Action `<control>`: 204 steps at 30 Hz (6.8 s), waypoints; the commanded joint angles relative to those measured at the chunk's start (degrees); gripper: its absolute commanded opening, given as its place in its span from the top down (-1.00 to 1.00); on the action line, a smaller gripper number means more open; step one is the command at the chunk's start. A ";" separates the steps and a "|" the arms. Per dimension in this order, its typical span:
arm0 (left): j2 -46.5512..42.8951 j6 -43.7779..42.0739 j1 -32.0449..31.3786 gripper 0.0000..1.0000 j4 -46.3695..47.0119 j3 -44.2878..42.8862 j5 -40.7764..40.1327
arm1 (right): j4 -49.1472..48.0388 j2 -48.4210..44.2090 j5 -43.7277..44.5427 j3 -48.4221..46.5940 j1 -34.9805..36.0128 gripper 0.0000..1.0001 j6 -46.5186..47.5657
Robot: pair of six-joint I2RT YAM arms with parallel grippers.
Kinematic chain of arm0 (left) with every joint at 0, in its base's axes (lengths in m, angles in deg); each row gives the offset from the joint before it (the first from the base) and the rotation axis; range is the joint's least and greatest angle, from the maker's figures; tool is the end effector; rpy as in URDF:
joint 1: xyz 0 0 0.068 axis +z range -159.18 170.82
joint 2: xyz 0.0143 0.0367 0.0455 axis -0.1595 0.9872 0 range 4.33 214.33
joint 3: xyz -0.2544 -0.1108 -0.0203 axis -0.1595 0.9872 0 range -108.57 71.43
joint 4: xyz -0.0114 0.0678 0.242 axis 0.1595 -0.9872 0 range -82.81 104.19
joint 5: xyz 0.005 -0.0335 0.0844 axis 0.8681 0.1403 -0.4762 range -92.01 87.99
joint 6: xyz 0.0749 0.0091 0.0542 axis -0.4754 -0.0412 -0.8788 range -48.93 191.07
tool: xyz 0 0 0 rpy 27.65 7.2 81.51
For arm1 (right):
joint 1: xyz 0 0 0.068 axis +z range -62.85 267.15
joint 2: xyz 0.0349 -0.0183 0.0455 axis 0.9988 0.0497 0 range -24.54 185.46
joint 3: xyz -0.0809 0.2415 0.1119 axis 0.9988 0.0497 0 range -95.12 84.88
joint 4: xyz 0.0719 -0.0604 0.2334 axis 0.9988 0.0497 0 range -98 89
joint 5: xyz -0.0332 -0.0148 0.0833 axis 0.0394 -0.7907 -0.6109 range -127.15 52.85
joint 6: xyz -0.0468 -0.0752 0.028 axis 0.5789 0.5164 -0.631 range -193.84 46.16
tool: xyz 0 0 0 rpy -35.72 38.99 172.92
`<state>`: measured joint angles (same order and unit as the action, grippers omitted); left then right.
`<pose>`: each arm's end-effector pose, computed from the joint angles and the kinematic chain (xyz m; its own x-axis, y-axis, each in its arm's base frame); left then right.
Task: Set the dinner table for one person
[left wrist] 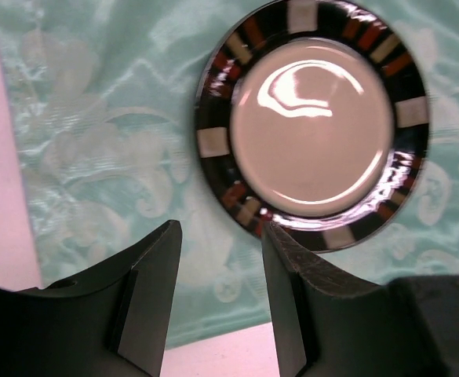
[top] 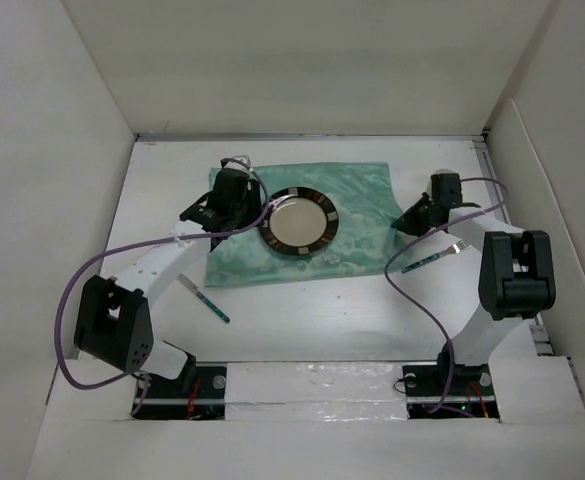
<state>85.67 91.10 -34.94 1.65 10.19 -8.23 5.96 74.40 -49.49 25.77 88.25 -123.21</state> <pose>0.3215 -0.1451 0.2710 -0.5764 -0.1000 -0.8110 0.1623 0.9587 -0.2335 0.3718 0.0251 0.1501 -0.6353 0.7293 -0.2539 0.5178 0.6462 0.5607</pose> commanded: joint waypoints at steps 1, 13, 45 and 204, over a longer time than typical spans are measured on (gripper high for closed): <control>1.71 0.45 0.01 0.14 2.16 0.15 -0.90 | 0.10 -2.52 2.05 2.42 -2.50 1.00 2.78; 1.37 0.53 0.01 0.14 -0.20 -1.61 -3.09 | 6.61 -0.66 0.02 -1.80 -3.83 -0.23 9.20; -11.73 1.15 -2.54 0.14 0.14 6.21 5.08 | 21.09 -2.36 23.40 1.56 -7.00 0.14 6.47; -0.84 4.14 -4.56 0.23 1.37 -16.03 12.46 | 7.14 -3.14 20.95 -9.00 23.59 1.00 26.42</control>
<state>86.78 94.03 -39.24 -2.08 -6.55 2.52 14.39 70.70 -27.48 19.65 112.47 -98.46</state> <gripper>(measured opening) 0.389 0.124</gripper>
